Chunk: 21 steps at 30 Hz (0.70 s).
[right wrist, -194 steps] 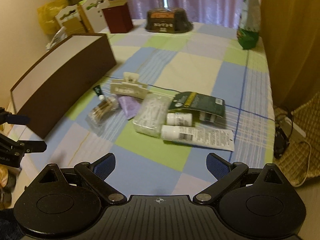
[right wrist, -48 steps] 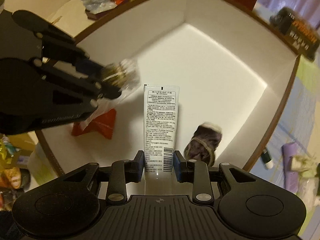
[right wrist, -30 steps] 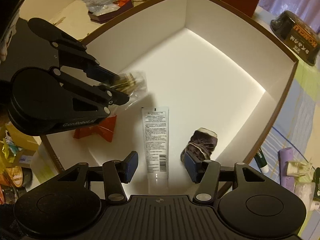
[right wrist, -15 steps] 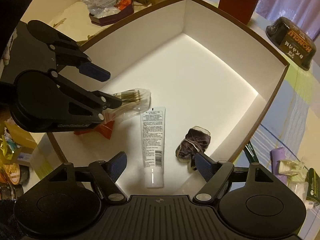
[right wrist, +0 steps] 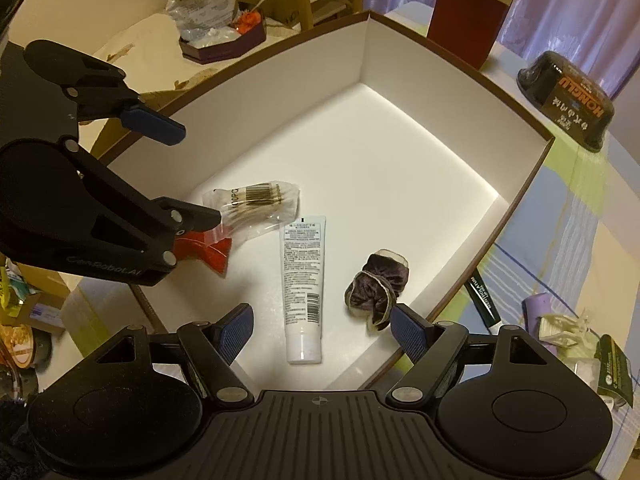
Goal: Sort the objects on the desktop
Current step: 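Withdraw both open tools upward from the box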
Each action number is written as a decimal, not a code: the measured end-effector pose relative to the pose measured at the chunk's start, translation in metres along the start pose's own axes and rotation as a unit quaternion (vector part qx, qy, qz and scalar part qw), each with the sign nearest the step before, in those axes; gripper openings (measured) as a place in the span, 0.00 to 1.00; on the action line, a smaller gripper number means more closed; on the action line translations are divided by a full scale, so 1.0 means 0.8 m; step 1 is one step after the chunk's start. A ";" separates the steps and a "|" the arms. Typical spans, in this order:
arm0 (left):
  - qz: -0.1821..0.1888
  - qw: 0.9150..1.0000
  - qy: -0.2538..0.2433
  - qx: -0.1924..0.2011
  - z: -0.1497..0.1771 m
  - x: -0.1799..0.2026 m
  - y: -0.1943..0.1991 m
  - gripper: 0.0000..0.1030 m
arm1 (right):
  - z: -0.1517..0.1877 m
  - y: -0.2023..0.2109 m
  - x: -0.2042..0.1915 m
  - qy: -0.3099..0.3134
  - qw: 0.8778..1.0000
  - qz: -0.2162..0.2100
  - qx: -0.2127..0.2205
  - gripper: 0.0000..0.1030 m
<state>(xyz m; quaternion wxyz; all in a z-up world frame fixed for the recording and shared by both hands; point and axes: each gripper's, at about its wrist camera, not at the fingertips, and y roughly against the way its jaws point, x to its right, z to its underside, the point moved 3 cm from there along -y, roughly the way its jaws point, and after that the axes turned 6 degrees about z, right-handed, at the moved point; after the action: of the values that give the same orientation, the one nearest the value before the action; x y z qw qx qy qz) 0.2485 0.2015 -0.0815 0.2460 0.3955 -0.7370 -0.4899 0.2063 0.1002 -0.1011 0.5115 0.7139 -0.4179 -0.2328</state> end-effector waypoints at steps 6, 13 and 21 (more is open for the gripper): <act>-0.010 1.000 0.007 0.013 0.006 0.008 0.020 0.73 | 0.007 0.022 -0.002 -0.001 1.000 0.005 0.027 0.92; -0.020 0.999 0.018 0.023 0.013 0.017 0.040 0.79 | 0.016 0.036 0.000 -0.004 0.999 0.009 0.039 0.92; -0.032 0.998 0.033 0.034 0.023 0.028 0.060 0.83 | 0.029 0.051 0.003 -0.011 0.999 0.013 0.051 0.92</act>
<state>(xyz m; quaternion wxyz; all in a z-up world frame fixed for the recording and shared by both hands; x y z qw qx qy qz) 0.2058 0.2025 -0.0452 0.2408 0.4427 -0.7319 -0.4586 0.1753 0.0803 -0.0720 0.4730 0.7308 -0.4441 -0.2121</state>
